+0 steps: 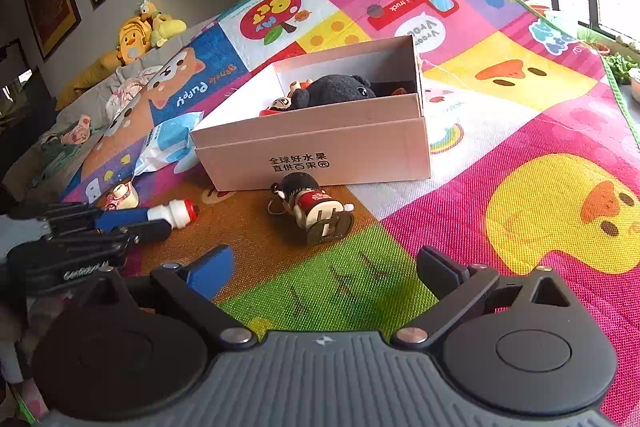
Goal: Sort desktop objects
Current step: 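Reach the left tool to the white yogurt bottle while the right tool regrasps the doll keychain, then grasp the yogurt bottle with the left tool while the right tool lifts the doll keychain, then drop the yogurt bottle and doll keychain into the pink box, opening both tools, then grasp the blue wet wipes pack with the right tool, then lift the wipes pack with the right tool while the left tool reaches the pink bell keychain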
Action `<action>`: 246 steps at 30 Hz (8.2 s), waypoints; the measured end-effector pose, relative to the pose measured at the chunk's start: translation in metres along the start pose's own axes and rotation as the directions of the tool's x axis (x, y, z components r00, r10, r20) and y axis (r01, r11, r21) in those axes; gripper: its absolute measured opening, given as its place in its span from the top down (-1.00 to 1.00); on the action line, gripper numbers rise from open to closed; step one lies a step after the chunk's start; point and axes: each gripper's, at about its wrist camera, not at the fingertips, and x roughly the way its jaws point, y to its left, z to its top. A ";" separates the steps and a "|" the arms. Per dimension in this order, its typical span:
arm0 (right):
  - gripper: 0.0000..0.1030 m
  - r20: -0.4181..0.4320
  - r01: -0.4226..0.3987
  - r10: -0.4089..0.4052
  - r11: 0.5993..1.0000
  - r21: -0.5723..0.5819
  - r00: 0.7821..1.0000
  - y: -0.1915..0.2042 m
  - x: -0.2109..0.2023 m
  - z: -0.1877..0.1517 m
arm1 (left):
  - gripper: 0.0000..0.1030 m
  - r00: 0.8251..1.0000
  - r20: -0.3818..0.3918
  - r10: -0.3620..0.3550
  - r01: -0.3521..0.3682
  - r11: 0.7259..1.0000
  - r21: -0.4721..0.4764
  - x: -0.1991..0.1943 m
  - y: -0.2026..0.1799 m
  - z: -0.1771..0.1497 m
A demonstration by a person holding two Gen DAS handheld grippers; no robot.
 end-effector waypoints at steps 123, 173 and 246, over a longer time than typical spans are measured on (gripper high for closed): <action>0.46 0.229 0.100 -0.033 0.952 -0.291 0.973 0.028 -0.067 0.112 | -0.43 0.974 0.164 0.157 -0.162 0.987 0.017 0.094 0.016 0.176; -0.98 -0.334 -0.114 0.005 0.945 -0.307 0.942 0.247 0.273 0.148 | -0.96 0.982 0.001 0.191 -0.176 0.910 -0.376 -0.029 0.107 -0.047; -1.00 0.026 -0.016 0.015 1.000 0.022 1.000 -0.008 -0.008 0.004 | -0.99 0.992 -0.067 -0.105 0.088 0.972 -0.219 0.018 0.057 -0.003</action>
